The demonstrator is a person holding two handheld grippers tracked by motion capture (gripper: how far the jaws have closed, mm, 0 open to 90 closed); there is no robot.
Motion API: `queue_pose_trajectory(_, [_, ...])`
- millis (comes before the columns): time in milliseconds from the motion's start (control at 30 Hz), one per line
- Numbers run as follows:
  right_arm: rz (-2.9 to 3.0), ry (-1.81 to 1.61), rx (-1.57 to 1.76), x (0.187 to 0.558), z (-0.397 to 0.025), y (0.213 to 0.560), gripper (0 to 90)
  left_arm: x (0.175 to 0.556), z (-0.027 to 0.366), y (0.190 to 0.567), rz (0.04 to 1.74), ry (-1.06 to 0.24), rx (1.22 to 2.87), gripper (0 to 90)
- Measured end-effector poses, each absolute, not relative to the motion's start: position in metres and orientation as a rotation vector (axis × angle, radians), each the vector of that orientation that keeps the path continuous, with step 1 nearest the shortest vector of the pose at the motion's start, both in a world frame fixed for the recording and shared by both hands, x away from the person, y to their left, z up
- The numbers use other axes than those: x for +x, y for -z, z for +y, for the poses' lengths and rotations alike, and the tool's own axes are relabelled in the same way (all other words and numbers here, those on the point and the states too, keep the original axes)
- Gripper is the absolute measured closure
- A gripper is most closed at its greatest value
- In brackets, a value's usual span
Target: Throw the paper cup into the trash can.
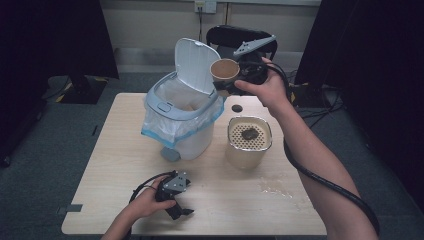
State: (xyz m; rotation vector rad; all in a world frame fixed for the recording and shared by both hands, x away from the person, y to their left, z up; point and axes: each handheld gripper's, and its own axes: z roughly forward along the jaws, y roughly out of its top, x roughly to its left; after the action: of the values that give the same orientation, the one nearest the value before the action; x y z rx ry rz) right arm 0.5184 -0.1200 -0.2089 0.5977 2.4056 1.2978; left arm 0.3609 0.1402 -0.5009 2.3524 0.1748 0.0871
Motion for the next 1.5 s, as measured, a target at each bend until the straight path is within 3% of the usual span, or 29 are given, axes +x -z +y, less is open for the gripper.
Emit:
queue_pose_trajectory(767, [2.465,-1.337,0.521,0.517,-0.060,0.216,26.7,0.361,0.140,0.501,0.173,-0.087,2.351,0.0])
queue_pose_trajectory(1500, [2.490,-1.333,0.546,0.544,-0.019,0.247,24.9,0.361,0.140,0.501,0.173,-0.087,2.351,0.0])
